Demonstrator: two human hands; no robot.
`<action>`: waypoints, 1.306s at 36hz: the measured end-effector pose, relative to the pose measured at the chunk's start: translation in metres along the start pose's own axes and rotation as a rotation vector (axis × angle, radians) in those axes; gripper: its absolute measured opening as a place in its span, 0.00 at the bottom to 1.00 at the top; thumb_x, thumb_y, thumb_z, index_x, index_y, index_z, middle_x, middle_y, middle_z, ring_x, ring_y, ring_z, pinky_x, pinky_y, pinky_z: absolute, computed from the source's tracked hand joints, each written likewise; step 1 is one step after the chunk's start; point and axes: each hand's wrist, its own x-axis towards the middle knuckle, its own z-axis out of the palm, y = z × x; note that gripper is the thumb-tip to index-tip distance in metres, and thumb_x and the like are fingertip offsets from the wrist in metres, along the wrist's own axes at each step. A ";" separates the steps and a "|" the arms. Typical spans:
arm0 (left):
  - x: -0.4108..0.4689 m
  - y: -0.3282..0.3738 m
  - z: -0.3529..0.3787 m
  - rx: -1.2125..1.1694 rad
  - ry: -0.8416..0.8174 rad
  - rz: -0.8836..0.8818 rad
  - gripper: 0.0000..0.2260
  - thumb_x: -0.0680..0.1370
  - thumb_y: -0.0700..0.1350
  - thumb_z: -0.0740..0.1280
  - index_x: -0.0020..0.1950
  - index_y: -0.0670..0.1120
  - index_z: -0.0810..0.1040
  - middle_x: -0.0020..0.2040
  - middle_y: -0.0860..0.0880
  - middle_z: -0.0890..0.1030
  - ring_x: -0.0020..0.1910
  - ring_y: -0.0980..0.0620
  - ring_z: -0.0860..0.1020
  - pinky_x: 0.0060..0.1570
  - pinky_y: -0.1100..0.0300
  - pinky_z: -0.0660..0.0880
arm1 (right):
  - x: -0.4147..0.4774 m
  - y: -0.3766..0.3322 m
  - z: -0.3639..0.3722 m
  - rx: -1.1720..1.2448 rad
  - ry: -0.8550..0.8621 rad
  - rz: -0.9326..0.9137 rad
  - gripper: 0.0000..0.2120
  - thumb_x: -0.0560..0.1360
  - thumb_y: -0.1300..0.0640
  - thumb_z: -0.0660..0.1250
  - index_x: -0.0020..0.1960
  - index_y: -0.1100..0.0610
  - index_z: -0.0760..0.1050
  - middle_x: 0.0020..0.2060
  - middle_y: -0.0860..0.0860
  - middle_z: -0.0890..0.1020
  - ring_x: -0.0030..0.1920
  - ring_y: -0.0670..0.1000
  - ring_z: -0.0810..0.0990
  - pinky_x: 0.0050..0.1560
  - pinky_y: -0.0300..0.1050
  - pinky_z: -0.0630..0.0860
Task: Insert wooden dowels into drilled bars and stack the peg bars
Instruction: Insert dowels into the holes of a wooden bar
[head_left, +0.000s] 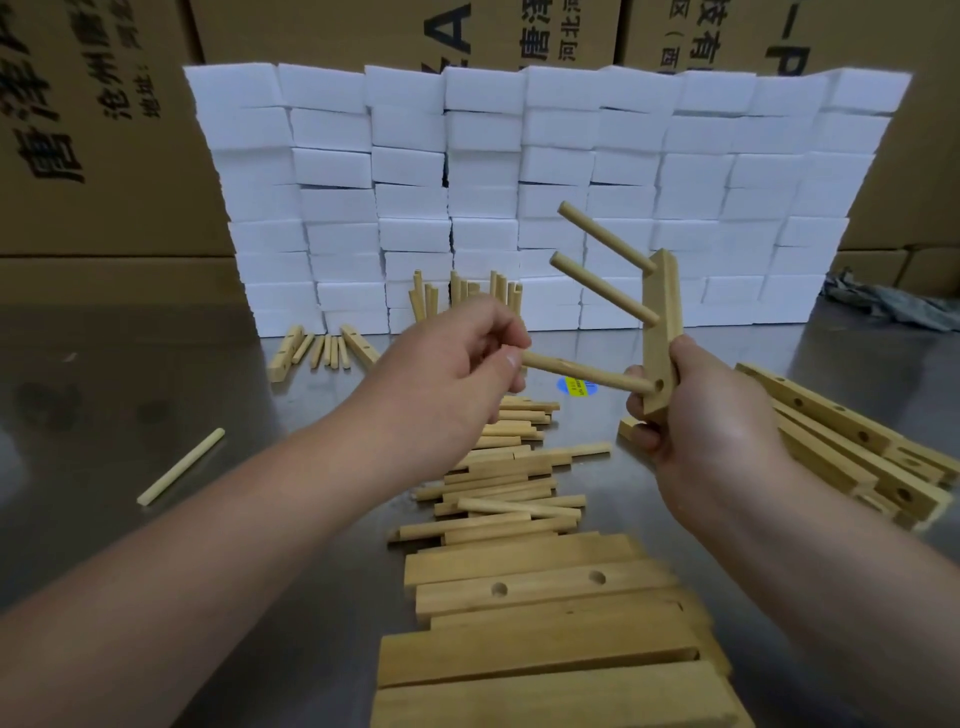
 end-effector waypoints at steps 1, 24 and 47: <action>0.000 -0.001 0.001 0.009 -0.005 0.004 0.12 0.78 0.41 0.60 0.42 0.57 0.75 0.35 0.60 0.79 0.31 0.60 0.74 0.38 0.55 0.77 | 0.000 0.000 0.000 -0.002 -0.006 -0.002 0.13 0.78 0.55 0.55 0.38 0.54 0.72 0.19 0.45 0.75 0.26 0.47 0.66 0.27 0.41 0.62; -0.006 0.011 0.005 -0.064 0.043 0.057 0.11 0.75 0.44 0.65 0.39 0.61 0.77 0.33 0.63 0.79 0.31 0.65 0.77 0.32 0.74 0.72 | 0.000 0.009 0.000 -0.035 -0.035 -0.091 0.13 0.77 0.55 0.55 0.35 0.55 0.70 0.21 0.47 0.72 0.23 0.46 0.67 0.24 0.41 0.61; -0.006 0.010 0.000 0.305 -0.022 0.226 0.11 0.76 0.51 0.61 0.53 0.52 0.81 0.35 0.57 0.77 0.38 0.61 0.73 0.36 0.64 0.71 | -0.010 0.003 0.001 -0.056 -0.131 -0.196 0.13 0.77 0.56 0.53 0.35 0.53 0.68 0.25 0.45 0.74 0.26 0.47 0.66 0.29 0.43 0.62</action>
